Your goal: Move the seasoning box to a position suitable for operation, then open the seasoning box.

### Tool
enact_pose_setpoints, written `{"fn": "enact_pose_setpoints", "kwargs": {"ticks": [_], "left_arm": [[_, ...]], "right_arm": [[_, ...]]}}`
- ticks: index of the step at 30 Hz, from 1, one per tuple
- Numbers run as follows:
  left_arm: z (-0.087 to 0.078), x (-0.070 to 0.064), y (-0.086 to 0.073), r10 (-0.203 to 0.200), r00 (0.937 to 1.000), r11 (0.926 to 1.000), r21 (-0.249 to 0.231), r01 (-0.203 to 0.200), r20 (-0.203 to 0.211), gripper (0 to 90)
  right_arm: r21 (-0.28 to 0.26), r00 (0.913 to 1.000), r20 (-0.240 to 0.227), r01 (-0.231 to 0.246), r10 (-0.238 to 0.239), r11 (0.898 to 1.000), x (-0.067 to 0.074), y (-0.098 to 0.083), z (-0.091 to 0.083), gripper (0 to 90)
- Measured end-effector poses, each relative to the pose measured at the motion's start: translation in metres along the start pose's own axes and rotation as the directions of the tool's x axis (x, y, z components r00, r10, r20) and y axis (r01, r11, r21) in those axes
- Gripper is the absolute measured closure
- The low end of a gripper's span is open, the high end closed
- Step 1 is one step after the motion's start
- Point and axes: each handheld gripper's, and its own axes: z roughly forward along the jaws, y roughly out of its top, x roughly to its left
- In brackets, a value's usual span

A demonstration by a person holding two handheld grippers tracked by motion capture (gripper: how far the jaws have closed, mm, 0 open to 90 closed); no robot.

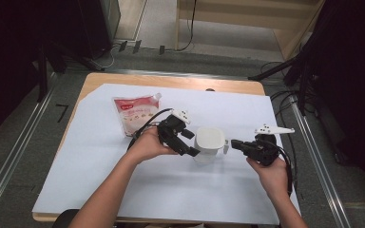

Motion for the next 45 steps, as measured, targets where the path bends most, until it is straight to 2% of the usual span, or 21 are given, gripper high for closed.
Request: {"fn": "enact_pose_setpoints", "kwargs": {"ticks": [5, 7, 9, 13, 20, 26, 30, 34, 38, 45], "left_arm": [[0.003, 0.004, -0.002, -0.004, 1.0000, 1.0000, -0.004, 0.004, -0.006, 21.8], [0.006, 0.003, -0.001, 0.002, 0.9999, 0.9999, 0.012, -0.001, -0.011, 20.7], [0.009, 0.000, 0.000, 0.014, 0.9998, 0.9998, 0.012, -0.014, -0.016, 19.1], [0.011, -0.002, 0.003, 0.043, 0.9978, 0.9989, 0.020, -0.042, -0.051, 15.8], [0.018, 0.004, 0.004, 0.036, 0.9982, 0.9992, 0.020, -0.035, -0.048, 15.9], [0.022, 0.005, 0.006, 0.054, 0.9970, 0.9984, 0.019, -0.053, -0.056, 16.1], [0.024, 0.006, 0.007, 0.040, 0.9980, 0.9992, 0.002, -0.040, -0.048, 15.5], [0.025, 0.005, 0.009, 0.054, 0.9970, 0.9985, 0.012, -0.054, -0.055, 14.9], [0.025, 0.004, 0.011, 0.034, 0.9974, 0.9994, 0.014, -0.033, -0.063, 14.7], [0.024, 0.003, 0.013, 0.037, 0.9973, 0.9988, 0.036, -0.035, -0.064, 15.0]], "right_arm": [[0.018, 0.9997, 0.011, 0.020, -0.020, 1.000, 0.001, 0.000, 0.008, 90.0], [0.028, 0.9990, 0.029, 0.034, -0.035, 0.999, 0.004, 0.000, 0.011, 90.0], [0.024, 0.9990, 0.030, 0.031, -0.032, 0.999, 0.004, 0.000, 0.011, 90.0], [0.028, 0.9990, 0.029, 0.032, -0.033, 0.999, 0.003, 0.000, 0.011, 90.0], [0.032, 0.9990, 0.032, 0.029, -0.030, 0.999, 0.003, -0.001, 0.013, 90.0], [0.030, 0.9989, 0.035, 0.030, -0.031, 0.999, 0.003, -0.001, 0.013, 90.0], [0.029, 0.9988, 0.037, 0.031, -0.032, 0.999, 0.003, -0.001, 0.014, 90.0], [0.024, 0.9985, 0.040, 0.036, -0.036, 0.999, 0.003, -0.002, 0.014, 90.0], [0.022, 0.9985, 0.043, 0.035, -0.035, 0.999, 0.004, -0.002, 0.014, 90.0], [0.024, 0.9983, 0.046, 0.035, -0.037, 0.999, 0.005, -0.002, 0.014, 90.0]]}}
